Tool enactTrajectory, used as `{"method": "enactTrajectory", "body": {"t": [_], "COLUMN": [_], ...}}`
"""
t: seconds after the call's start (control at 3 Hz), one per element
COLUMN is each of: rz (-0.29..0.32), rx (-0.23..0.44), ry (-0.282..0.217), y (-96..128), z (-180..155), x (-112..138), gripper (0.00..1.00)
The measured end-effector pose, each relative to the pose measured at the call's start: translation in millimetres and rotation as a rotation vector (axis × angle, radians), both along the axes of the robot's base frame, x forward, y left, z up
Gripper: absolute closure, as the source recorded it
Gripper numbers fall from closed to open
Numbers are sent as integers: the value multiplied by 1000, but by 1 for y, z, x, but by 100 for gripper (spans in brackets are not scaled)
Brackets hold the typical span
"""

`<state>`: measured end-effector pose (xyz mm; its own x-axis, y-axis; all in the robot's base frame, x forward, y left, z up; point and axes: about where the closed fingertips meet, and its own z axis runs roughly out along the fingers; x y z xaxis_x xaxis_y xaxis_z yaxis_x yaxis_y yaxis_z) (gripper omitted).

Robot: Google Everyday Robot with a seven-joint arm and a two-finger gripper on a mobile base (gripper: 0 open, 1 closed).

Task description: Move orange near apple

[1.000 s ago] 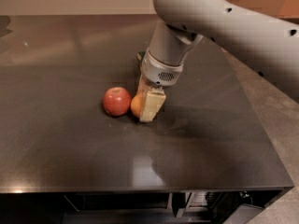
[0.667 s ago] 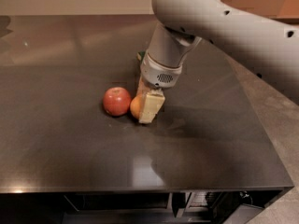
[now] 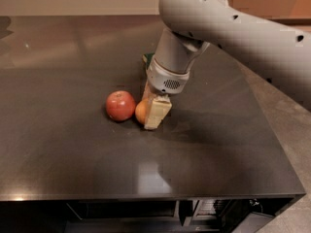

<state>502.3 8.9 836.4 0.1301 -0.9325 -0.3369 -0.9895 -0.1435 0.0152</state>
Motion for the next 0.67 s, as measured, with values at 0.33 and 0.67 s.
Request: {"method": "enactTrajectory", "body": {"t": [0.33, 0.67], "rz": [1, 2], "rx": [0, 0], "ry": [-2, -2], "y": [1, 1], "z": [0, 0], "x": [0, 0], "gripper": [0, 0]}}
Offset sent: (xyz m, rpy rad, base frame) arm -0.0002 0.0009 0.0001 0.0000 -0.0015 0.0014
